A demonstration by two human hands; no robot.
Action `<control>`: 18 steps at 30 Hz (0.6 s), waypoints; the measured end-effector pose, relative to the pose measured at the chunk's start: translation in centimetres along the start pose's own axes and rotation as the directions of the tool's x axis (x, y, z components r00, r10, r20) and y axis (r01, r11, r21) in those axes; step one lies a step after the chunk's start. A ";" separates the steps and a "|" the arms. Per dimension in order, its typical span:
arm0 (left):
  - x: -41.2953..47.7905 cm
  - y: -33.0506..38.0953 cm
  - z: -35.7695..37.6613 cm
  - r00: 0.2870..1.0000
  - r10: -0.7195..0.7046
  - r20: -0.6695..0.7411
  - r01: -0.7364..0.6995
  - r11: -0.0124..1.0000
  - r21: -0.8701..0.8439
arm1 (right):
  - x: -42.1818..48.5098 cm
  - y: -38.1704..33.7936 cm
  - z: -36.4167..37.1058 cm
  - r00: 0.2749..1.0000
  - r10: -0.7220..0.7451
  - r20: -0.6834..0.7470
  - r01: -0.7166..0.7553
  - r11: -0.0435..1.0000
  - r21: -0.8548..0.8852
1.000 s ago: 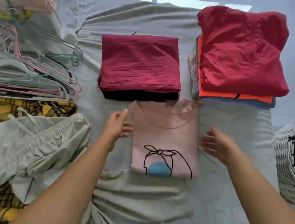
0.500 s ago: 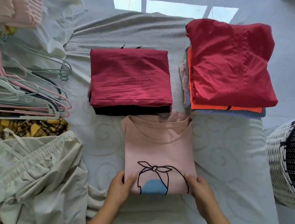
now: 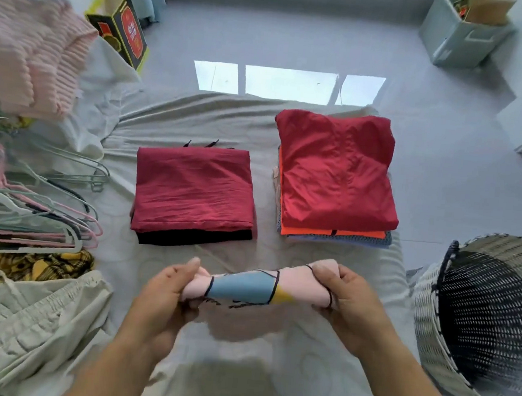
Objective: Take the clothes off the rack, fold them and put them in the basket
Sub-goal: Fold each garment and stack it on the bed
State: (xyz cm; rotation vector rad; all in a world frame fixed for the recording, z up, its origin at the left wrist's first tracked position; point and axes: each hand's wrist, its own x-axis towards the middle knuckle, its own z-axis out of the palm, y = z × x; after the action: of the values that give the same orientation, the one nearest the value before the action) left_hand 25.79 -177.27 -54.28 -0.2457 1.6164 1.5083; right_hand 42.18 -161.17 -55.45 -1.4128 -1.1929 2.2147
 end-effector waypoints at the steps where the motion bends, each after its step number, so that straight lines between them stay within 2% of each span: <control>1: 0.4 1.6 1.1 1.000 0.008 0.016 -0.008 1.000 -0.023 | 0.5 -2.1 0.2 1.000 -0.026 0.008 0.026 0.999 -0.019; 4: 1.5 6.8 4.5 0.997 0.061 0.038 -0.058 0.996 -0.069 | 2.2 -8.6 0.7 0.995 -0.094 0.043 0.095 0.995 -0.041; 8: 1.5 14.0 9.7 0.966 0.238 0.103 -0.222 0.965 -0.140 | 3.4 -18.0 1.0 0.976 -0.206 0.070 0.204 0.978 0.028; 12: -0.3 18.5 14.7 0.840 0.514 0.174 -0.486 0.855 -0.181 | 3.5 -25.4 -0.3 0.927 -0.367 0.076 0.363 0.930 0.062; 15: 0.5 18.0 16.6 0.778 0.607 0.162 -0.595 0.795 -0.120 | 4.9 -26.3 -2.6 0.886 -0.461 0.042 0.463 0.884 -0.062; 18: 4.6 13.5 17.8 0.818 0.563 0.122 -0.570 0.820 0.040 | 8.3 -22.7 -5.6 0.901 -0.430 -0.064 0.398 0.875 -0.274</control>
State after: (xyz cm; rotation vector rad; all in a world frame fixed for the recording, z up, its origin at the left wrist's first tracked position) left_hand 22.22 -156.43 -45.59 0.3966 1.7426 1.8559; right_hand 38.22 -139.12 -44.83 -1.2108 -1.6064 1.7050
